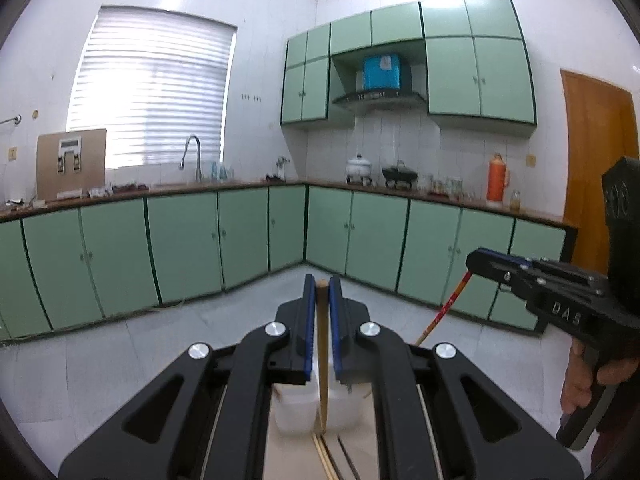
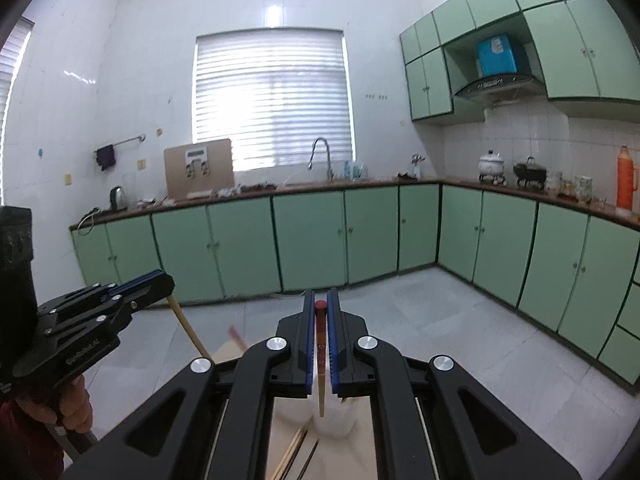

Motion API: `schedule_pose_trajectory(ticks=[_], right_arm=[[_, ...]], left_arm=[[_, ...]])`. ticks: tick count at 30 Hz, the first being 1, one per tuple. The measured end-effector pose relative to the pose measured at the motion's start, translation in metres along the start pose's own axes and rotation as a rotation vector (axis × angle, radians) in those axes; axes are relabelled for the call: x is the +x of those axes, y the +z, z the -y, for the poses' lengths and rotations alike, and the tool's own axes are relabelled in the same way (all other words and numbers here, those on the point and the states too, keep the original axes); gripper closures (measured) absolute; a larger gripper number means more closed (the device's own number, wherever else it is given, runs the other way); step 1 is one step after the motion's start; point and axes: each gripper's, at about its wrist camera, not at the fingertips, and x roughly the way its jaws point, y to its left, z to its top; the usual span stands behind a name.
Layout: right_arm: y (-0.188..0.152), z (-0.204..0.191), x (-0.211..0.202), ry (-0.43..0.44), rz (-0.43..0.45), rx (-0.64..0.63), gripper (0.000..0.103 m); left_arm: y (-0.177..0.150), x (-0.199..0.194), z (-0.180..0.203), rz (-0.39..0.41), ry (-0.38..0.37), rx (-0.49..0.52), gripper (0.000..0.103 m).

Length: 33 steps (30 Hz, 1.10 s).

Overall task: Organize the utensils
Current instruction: 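Lift both chopsticks and insert them into the white holder, one per tool, then open both tools and withdraw them from the holder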

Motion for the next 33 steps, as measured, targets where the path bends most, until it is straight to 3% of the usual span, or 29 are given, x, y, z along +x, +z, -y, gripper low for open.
schedule_pose_trajectory(ticks=[7,20,31,33], right_arm=[[0.007,0.011,0.05,-0.028,-0.021,-0.007,0.097],[-0.051,0.022,0.112,0.008,-0.163,0.03,0.097],[-0.083,0.02,0.119,-0.006,-0.243,0.021,0.096],[-0.082,0.022,0.11,-0.016,-0.227,0.022,0.092]], left_arm=[[0.017,0.049,0.002,0.039,0.048,0.014,0.097],[-0.044,0.132,-0.025,-0.144,0.071,-0.018,0.097],[-0.075,0.139,-0.043,-0.226,0.084,-0.017,0.095],[-0.075,0.133,-0.046,-0.221,0.083,-0.021,0.083]])
